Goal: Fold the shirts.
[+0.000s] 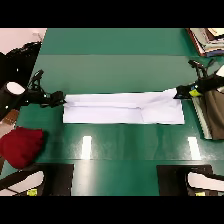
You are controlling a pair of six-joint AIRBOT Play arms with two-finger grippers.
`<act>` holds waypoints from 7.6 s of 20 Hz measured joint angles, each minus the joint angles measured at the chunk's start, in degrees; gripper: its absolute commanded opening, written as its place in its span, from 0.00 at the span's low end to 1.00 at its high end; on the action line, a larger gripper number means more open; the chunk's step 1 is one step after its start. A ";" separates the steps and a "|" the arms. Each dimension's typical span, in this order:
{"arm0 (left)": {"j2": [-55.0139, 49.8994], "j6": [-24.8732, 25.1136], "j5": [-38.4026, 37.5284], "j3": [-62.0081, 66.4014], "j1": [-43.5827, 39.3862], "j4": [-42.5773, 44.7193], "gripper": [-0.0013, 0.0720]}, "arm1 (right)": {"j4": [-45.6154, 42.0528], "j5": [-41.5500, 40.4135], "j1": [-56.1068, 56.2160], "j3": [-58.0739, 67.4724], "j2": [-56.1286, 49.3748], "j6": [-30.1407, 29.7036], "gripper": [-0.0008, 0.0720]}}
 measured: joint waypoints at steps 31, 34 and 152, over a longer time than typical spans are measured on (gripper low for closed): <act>-4.17 1.20 -4.85 8.87 -16.46 -4.90 0.05 | 24.61 10.27 -16.59 -0.55 -21.20 -18.36 0.87; -4.50 0.39 -2.86 9.09 -19.45 -4.90 0.05 | 25.83 9.64 -14.73 -0.74 -22.32 -19.78 0.71; -6.62 -3.80 -6.91 28.57 -26.45 1.68 0.05 | 23.17 -9.44 -32.65 42.49 -12.87 1.86 0.03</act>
